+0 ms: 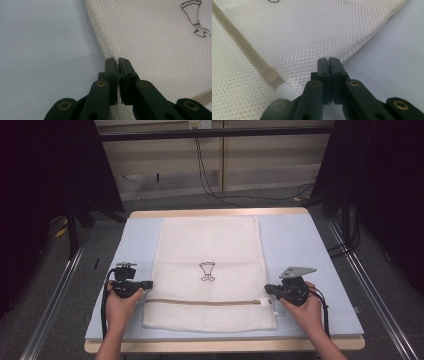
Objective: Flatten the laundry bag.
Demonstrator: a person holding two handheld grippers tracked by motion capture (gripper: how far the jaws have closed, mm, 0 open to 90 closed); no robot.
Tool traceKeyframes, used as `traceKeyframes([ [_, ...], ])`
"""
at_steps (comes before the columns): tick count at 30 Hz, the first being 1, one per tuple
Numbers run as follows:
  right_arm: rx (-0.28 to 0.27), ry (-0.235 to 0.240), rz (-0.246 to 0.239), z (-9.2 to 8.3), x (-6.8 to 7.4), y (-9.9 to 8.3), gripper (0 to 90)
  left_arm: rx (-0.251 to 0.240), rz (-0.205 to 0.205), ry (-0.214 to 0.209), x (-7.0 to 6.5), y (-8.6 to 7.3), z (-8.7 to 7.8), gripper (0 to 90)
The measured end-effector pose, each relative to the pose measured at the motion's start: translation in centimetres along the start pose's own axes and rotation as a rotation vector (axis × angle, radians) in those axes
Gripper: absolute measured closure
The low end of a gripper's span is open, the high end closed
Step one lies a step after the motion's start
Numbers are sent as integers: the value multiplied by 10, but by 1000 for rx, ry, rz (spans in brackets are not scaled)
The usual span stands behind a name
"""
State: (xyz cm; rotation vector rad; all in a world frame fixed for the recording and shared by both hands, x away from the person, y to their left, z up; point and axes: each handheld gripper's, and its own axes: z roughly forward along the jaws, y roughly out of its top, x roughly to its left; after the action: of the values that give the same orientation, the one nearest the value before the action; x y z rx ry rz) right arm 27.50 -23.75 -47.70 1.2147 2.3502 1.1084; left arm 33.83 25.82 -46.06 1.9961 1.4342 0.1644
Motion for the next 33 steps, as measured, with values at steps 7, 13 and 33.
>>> traceKeyframes([
  [7,-34,-15,11,-4,1,0,775,-44,-16,-26,-3,2,-8,725],
  [13,-63,-3,-17,-10,5,-1,762,-52,36,-55,-21,8,-12,603],
  [33,-90,69,-105,-19,18,-8,900,-24,147,-167,-75,18,9,218],
])
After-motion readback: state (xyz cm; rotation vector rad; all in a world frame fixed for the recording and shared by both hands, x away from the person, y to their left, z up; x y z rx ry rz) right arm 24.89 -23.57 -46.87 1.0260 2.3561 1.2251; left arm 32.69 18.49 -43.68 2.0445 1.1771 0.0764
